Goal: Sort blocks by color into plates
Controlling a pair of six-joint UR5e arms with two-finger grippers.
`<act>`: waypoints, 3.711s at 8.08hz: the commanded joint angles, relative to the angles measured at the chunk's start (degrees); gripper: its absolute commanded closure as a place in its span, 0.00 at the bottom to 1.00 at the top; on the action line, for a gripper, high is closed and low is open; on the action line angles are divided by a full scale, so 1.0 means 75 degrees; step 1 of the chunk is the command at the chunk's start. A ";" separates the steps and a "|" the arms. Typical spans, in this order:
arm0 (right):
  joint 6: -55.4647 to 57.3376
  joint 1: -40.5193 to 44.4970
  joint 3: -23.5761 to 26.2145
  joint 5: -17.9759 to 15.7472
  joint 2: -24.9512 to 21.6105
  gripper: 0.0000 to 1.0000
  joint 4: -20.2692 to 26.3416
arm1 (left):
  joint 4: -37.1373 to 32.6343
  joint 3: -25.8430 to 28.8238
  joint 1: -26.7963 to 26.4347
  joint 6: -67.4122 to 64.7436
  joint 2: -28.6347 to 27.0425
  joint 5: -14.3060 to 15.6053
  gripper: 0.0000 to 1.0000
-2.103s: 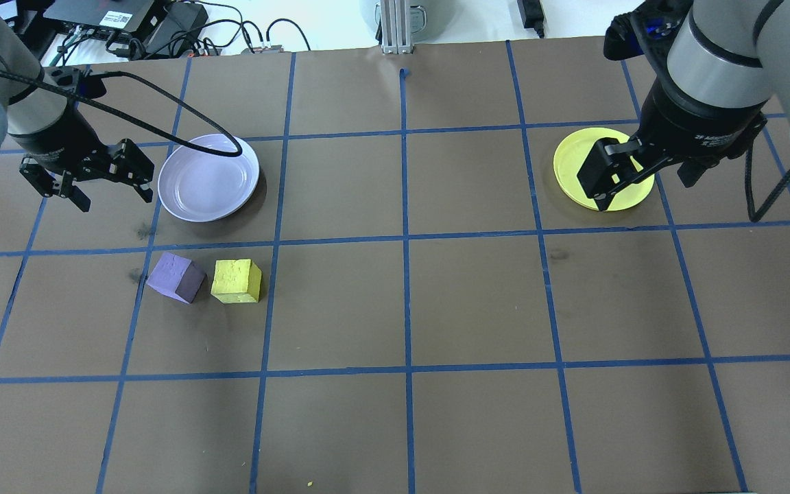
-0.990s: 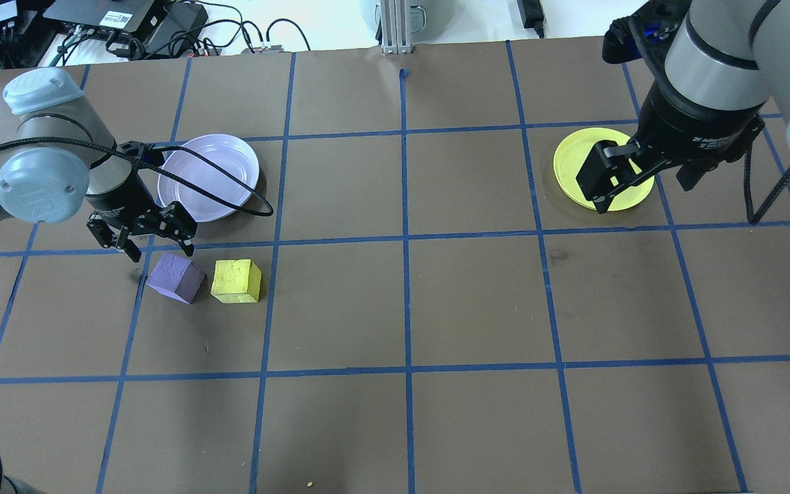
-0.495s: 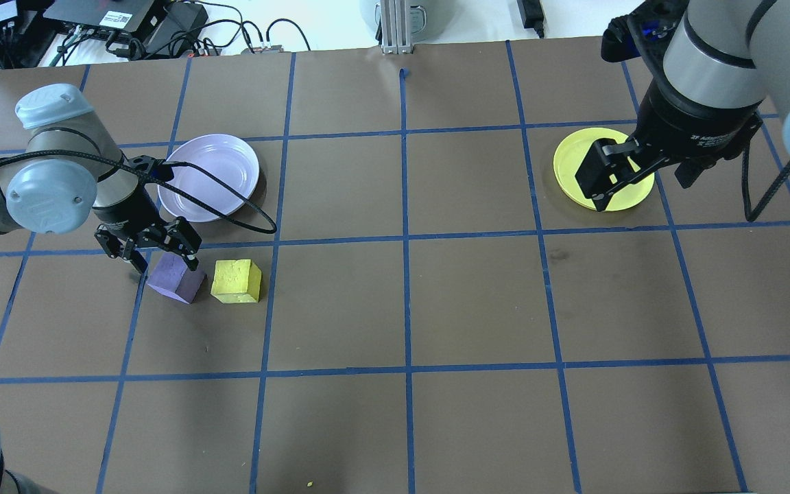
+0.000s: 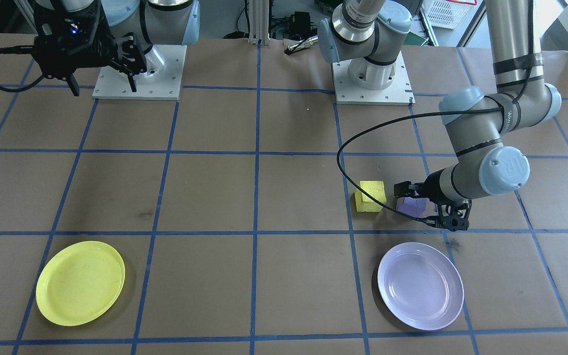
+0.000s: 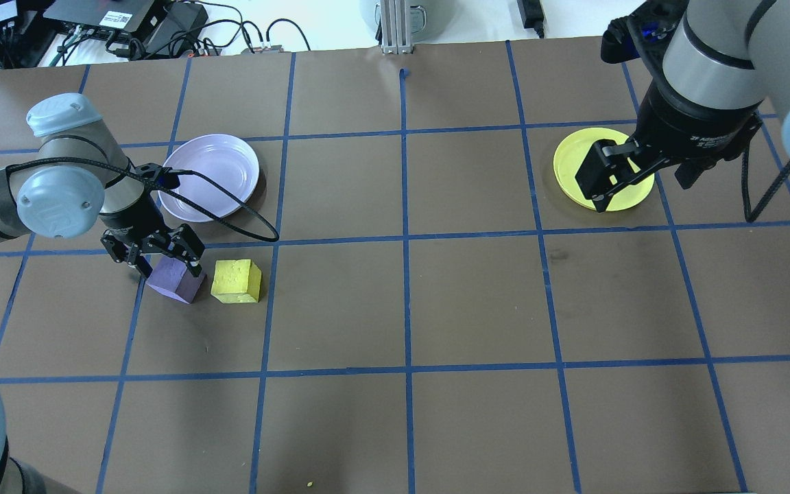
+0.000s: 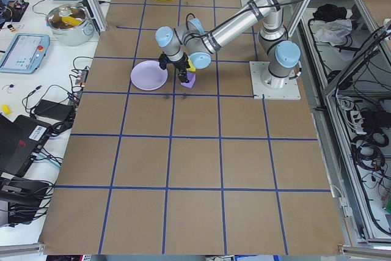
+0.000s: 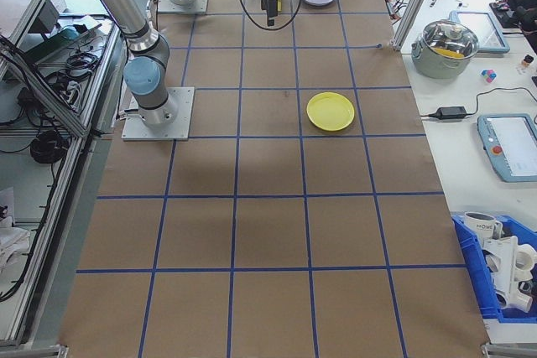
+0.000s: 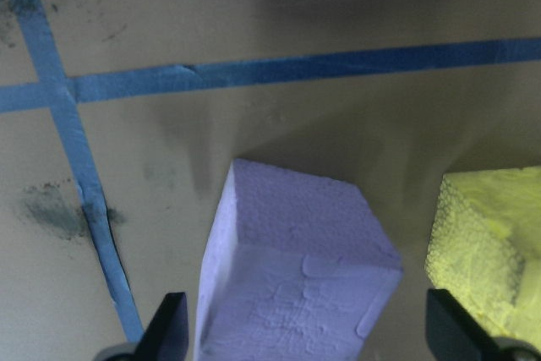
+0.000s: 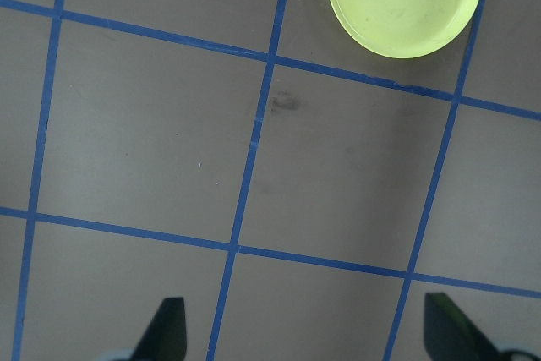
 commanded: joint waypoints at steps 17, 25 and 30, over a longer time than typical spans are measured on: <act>-0.0015 0.0000 0.0131 -0.0013 -0.0001 0.00 0.0041 | -0.1307 0.4579 -0.0445 -0.0674 -0.1846 -0.0764 0.82; 0.0043 0.0000 0.0224 0.0010 -0.0001 0.00 -0.0065 | -0.0932 0.4568 -0.0643 -0.1621 -0.2550 -0.0775 0.00; 0.0031 0.0000 0.0213 0.0022 -0.0001 0.00 -0.0053 | -0.1036 0.4556 -0.1122 -0.1848 -0.2003 -0.0764 0.00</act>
